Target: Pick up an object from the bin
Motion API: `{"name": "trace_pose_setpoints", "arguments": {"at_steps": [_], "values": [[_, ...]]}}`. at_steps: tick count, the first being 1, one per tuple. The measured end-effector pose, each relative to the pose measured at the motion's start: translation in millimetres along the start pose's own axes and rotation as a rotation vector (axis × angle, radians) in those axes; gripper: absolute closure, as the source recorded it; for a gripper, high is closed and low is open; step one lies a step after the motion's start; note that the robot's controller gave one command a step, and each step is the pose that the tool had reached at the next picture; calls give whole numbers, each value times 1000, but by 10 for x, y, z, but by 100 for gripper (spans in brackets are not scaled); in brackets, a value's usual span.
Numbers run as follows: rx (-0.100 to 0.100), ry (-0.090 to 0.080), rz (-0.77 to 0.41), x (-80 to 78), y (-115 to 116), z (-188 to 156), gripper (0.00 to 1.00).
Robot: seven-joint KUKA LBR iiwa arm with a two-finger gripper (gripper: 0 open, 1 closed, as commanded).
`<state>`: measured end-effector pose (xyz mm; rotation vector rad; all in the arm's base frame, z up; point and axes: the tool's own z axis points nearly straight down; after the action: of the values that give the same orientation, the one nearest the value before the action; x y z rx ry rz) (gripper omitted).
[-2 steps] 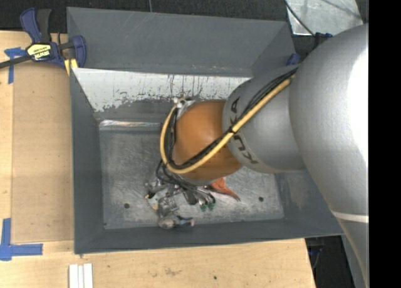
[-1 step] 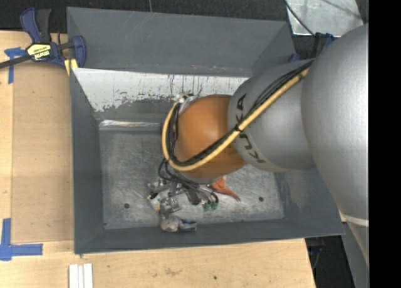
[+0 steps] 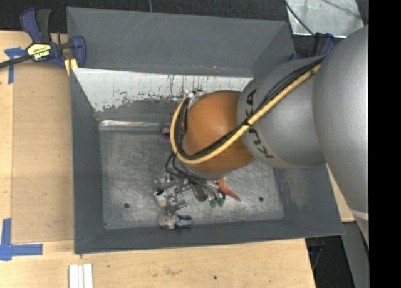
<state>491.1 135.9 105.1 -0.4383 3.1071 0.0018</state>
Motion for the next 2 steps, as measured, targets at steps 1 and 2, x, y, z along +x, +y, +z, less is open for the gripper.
{"name": "trace_pose_setpoints", "arguments": {"at_steps": [1, 2], "values": [[1, 12, -8, 30, 46, -384, 100], [1, 10, -11, 7, 77, -545, 100]]}}
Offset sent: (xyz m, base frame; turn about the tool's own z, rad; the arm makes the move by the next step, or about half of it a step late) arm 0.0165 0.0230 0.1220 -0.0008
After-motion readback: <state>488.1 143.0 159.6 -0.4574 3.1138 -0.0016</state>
